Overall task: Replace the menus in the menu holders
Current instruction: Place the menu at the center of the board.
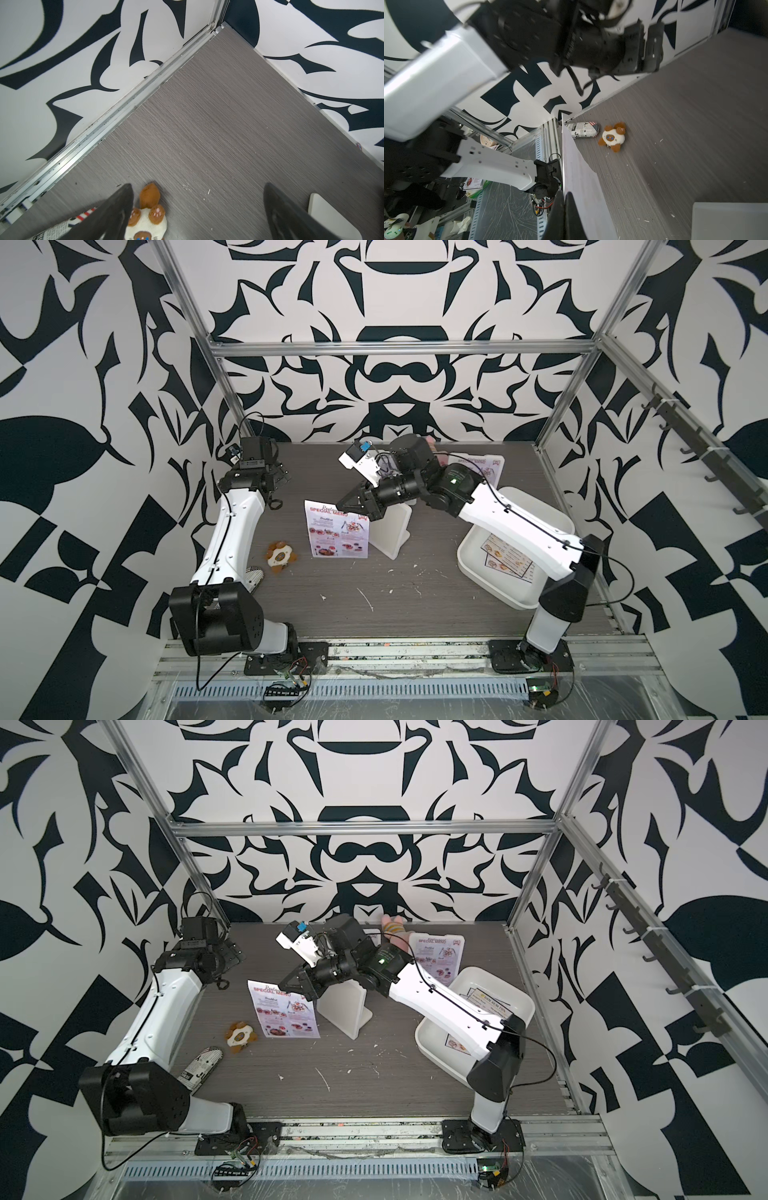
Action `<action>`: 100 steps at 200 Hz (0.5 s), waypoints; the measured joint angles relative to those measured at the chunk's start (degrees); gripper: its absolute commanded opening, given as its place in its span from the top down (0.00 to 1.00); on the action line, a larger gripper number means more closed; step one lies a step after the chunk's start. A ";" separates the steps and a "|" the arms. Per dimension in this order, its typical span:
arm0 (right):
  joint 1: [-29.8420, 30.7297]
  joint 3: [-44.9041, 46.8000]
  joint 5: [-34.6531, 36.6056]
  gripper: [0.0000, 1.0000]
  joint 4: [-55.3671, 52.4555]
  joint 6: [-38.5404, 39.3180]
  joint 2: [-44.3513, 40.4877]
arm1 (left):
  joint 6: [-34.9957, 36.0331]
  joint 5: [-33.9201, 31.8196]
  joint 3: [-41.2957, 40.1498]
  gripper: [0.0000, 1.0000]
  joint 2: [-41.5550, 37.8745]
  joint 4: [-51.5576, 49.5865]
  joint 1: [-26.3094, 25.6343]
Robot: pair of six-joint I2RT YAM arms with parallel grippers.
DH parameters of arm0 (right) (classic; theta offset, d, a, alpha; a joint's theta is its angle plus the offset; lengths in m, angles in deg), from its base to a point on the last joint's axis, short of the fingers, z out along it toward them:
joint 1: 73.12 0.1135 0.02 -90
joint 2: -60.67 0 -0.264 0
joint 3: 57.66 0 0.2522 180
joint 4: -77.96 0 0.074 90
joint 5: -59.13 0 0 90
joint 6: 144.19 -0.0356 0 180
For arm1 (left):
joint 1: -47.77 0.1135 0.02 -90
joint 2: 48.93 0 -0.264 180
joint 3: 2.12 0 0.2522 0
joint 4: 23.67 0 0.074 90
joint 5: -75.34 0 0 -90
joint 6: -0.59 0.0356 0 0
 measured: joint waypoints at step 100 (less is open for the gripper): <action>0.00 -2.84 1.66 1.00 6.32 5.35 26.84 | -0.37 -1.11 -1.20 0.01 -6.40 -4.11 0.00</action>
